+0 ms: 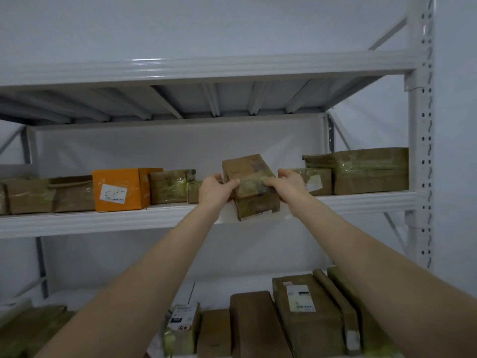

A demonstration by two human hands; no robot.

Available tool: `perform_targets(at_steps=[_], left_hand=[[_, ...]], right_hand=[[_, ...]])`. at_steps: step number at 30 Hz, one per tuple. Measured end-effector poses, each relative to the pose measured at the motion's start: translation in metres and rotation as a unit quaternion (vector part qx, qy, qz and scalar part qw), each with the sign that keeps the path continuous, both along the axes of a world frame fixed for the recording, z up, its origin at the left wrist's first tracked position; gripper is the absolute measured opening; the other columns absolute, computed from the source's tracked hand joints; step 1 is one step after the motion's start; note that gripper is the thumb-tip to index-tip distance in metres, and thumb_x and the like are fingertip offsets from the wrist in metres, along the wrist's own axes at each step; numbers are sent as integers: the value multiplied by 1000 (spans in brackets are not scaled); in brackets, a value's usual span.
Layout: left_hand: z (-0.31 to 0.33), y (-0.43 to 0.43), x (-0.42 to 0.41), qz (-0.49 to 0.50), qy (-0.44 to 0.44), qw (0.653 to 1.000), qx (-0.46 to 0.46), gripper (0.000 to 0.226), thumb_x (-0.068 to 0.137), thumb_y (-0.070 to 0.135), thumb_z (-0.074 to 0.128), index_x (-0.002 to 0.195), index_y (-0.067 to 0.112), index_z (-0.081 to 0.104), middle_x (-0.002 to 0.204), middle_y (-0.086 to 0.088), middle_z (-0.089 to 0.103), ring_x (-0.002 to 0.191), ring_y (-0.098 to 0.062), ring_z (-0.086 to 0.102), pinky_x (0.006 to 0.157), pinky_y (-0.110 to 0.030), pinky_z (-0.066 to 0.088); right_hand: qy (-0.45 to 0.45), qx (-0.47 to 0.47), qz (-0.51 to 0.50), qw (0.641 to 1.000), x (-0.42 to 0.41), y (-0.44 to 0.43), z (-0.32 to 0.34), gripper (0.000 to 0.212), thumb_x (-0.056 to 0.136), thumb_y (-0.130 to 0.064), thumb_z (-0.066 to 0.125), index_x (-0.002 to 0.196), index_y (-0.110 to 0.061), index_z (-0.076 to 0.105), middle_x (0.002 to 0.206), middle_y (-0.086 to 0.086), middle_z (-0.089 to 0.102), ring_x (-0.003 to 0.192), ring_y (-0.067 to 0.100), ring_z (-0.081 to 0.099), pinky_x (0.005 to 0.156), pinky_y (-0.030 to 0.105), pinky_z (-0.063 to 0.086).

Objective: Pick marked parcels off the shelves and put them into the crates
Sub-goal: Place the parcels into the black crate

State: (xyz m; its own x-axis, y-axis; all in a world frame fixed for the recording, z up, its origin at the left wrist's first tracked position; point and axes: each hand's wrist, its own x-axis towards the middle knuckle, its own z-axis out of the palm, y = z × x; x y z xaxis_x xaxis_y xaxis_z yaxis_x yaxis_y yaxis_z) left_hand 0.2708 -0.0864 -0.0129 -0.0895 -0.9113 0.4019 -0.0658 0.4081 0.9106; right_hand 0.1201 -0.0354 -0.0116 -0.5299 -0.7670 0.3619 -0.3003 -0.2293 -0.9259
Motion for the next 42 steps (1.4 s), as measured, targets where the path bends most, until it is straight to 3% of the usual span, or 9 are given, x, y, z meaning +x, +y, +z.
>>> perform_targets(at_steps=[4, 6, 12, 18, 23, 30, 36, 39, 42], left_hand=[[-21, 29, 6, -33, -13, 999, 18, 22, 86, 5, 63, 105, 13, 70, 104, -5, 70, 96, -25, 66, 87, -41, 56], [-32, 42, 12, -26, -4, 1000, 11, 26, 80, -1, 60, 87, 21, 71, 102, -6, 72, 97, -27, 67, 87, -44, 56], [-41, 83, 24, 6, 40, 999, 14, 29, 87, -8, 56, 106, 12, 63, 112, -6, 67, 102, -26, 64, 87, -41, 56], [-38, 101, 28, -14, 86, 996, -7, 14, 92, -2, 55, 102, 8, 59, 98, -3, 66, 85, -17, 62, 53, -14, 52], [-25, 99, 35, -64, 139, 988, 24, 11, 98, 23, 51, 107, 19, 57, 94, 1, 68, 89, -16, 65, 79, -34, 55], [-21, 78, 51, -126, 133, 983, 30, 47, 88, 38, 64, 123, 6, 58, 107, -7, 68, 104, -20, 63, 96, -37, 49], [-24, 70, 59, -155, 69, 985, -41, 22, 90, 18, 61, 111, 22, 67, 105, 0, 69, 103, -16, 62, 98, -33, 46], [-28, 69, 64, -165, 10, 983, -86, 33, 90, 11, 57, 118, 28, 63, 117, 5, 66, 113, -14, 59, 100, -33, 45], [-30, 70, 67, -169, -15, 979, -109, 44, 89, 1, 54, 128, 20, 59, 119, 7, 64, 110, -8, 57, 92, -22, 43]], right_hand=[[-2, 31, 60, 998, 5, 29, -18, 43, 83, -10, 69, 125, -10, 61, 115, 8, 67, 99, 22, 64, 92, 38, 53], [-26, 23, 83, 996, 9, 40, -29, 41, 79, -3, 71, 119, -11, 66, 102, 5, 71, 85, 18, 65, 84, 33, 54], [-64, 24, 62, 996, 13, 65, -44, 39, 82, 9, 62, 112, -15, 56, 107, 11, 65, 99, 27, 61, 85, 37, 52], [-57, -10, 21, 998, 16, 85, -46, 30, 84, 11, 57, 82, -19, 55, 97, 7, 63, 95, 25, 56, 80, 35, 46], [-76, -19, 17, 997, 19, 88, -46, 33, 85, 15, 50, 80, -17, 58, 84, 1, 64, 87, 24, 60, 92, 46, 50], [-164, -46, 77, 982, 37, 88, -44, 19, 98, -9, 49, 97, -26, 58, 90, -4, 67, 89, 15, 64, 94, 34, 48], [-157, -20, 66, 985, 36, 88, -45, 29, 95, -4, 51, 110, -27, 63, 91, -5, 67, 89, 16, 62, 93, 34, 48], [-191, -16, 74, 979, 34, 89, -46, 22, 95, -29, 58, 115, -22, 63, 99, 0, 68, 95, 22, 64, 92, 36, 50], [-199, 6, 87, 976, 33, 88, -45, 46, 86, -58, 58, 115, -22, 62, 109, 7, 65, 102, 30, 63, 93, 41, 52]])
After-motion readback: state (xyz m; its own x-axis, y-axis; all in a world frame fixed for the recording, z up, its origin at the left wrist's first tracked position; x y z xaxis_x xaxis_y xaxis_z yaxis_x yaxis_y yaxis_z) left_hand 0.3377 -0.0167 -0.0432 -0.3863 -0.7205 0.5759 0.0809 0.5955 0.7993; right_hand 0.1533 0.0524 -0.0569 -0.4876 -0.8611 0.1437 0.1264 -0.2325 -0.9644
